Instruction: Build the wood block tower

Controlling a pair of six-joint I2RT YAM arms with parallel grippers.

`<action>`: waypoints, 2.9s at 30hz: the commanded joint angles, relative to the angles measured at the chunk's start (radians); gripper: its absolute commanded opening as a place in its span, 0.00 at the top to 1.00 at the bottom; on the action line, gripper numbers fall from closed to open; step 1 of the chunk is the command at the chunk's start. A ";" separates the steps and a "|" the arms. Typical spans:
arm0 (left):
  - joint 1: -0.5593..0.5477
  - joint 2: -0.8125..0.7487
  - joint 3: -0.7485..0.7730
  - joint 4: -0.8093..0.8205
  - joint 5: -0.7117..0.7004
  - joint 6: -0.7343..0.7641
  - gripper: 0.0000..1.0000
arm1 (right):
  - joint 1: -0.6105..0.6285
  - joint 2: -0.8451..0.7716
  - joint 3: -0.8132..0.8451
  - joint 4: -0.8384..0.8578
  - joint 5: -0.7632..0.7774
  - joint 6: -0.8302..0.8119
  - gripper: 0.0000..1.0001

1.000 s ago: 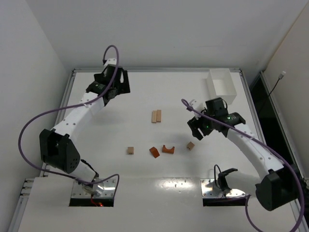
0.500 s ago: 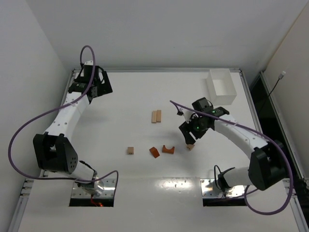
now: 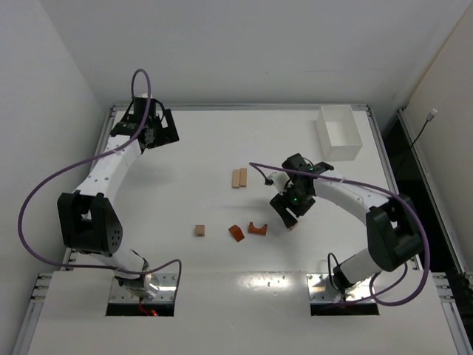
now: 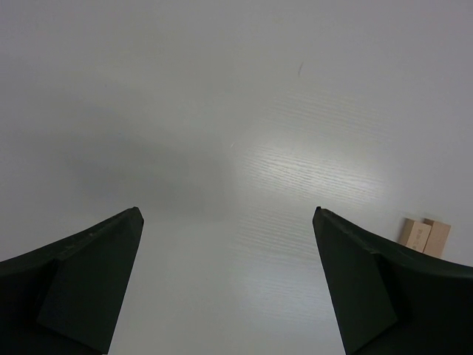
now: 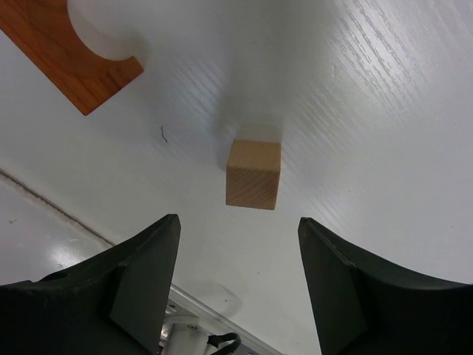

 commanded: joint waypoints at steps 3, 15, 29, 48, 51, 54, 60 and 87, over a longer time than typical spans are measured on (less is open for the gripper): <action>0.003 0.038 0.077 0.016 0.048 -0.016 0.00 | -0.008 0.036 0.047 0.008 0.040 -0.031 0.38; 0.003 0.068 0.106 0.016 0.090 -0.034 0.00 | -0.008 0.122 0.086 0.017 0.030 -0.042 0.41; 0.012 0.120 0.143 0.007 0.128 -0.045 0.00 | 0.001 0.186 0.086 0.008 0.010 -0.042 0.44; 0.005 0.073 0.013 0.035 0.165 -0.073 0.00 | 0.044 0.115 0.118 0.017 0.079 0.023 1.00; -0.035 -0.001 -0.065 0.044 0.113 -0.073 0.00 | 0.044 0.093 0.229 0.027 0.103 0.121 1.00; -0.087 -0.066 -0.111 0.044 0.010 -0.036 0.00 | 0.044 0.120 0.374 0.027 0.128 0.234 1.00; -0.107 -0.104 -0.112 0.061 -0.232 -0.014 0.00 | 0.044 0.220 0.628 0.027 0.208 0.461 1.00; 0.003 -0.034 -0.087 0.062 -0.065 0.009 0.00 | 0.084 0.726 1.143 -0.073 0.034 0.692 1.00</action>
